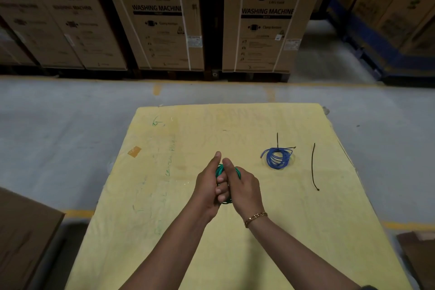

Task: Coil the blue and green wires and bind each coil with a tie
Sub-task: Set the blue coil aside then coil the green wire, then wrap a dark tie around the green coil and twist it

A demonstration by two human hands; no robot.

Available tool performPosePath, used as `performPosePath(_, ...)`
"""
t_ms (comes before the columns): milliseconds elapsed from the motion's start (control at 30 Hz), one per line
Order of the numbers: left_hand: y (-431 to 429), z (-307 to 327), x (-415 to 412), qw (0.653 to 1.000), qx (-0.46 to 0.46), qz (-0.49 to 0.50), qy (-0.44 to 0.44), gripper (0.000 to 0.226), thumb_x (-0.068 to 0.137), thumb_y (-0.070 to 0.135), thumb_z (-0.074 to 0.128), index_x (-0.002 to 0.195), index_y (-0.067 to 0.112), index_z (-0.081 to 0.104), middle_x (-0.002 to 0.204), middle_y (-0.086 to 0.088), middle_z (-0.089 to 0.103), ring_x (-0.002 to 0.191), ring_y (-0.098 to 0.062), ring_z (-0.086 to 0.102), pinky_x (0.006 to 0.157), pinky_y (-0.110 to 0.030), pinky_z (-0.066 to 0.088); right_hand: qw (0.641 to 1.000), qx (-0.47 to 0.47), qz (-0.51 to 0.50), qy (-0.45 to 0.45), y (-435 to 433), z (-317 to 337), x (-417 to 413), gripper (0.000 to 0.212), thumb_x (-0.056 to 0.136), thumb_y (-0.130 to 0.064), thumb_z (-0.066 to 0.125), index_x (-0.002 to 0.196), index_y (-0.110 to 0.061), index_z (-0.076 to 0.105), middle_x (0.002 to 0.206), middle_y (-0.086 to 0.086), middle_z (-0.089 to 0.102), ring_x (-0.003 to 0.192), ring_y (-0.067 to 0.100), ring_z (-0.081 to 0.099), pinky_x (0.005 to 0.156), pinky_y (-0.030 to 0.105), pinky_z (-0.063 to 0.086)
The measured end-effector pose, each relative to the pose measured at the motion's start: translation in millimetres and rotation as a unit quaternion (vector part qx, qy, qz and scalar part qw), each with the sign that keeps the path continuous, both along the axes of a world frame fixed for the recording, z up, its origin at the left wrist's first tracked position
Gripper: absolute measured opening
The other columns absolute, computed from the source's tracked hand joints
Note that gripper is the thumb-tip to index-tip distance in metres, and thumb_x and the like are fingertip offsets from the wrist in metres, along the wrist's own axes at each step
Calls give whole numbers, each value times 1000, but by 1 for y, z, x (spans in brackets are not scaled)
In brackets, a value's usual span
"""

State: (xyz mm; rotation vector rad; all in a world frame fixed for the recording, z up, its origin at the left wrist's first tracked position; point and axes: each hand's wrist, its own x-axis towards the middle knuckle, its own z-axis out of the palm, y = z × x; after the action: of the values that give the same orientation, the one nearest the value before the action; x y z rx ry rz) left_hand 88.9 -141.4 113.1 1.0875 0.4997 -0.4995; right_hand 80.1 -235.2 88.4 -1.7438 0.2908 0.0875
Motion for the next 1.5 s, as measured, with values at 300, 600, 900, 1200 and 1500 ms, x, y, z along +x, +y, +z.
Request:
performPosePath(300, -21, -8, 1, 983, 171, 33, -50, 64, 99, 55, 50, 50, 17, 32, 42, 0, 30, 34, -17, 30, 43, -21, 27, 991, -106, -17, -79, -13, -18, 3, 74, 80, -89, 31, 61, -21, 54, 54, 0, 60, 55, 19, 59, 59, 41, 50)
performPosePath(600, -41, -35, -1, 975, 213, 15, -58, 54, 103, 53, 42, 68, 12, 41, 49, 3, 34, 46, -16, 32, 50, -24, 40, 993, -120, -12, -10, -37, -33, 1, 62, 96, -61, 47, 62, -10, 39, 54, -5, 38, 54, 12, 33, 55, 31, 31)
performPosePath(900, -66, -58, 2, 995, 79, 50, 43, 49, 101, 51, 51, 66, 19, 38, 49, 5, 32, 43, -12, 31, 55, -28, 37, 996, -64, 51, 47, -78, -50, 8, 52, 101, -57, 40, 70, -16, 52, 65, -3, 49, 59, 9, 43, 55, 17, 39)
performPosePath(1200, -66, -58, 21, 993, 33, 67, 95, 48, 100, 46, 57, 66, 16, 42, 46, 5, 28, 35, -10, 25, 43, -25, 36, 974, -183, -96, 94, -188, -96, 61, 31, 95, -45, 61, 104, -16, 63, 109, 12, 66, 96, 28, 65, 79, 35, 47)
performPosePath(1500, -55, -61, 20, 987, 20, 121, 106, 39, 101, 33, 56, 68, 16, 42, 50, 4, 26, 38, -11, 20, 46, -26, 33, 835, -470, 33, 283, -278, -160, 93, 52, 93, -56, 55, 125, -14, 57, 132, 16, 58, 123, 41, 52, 101, 47, 44)
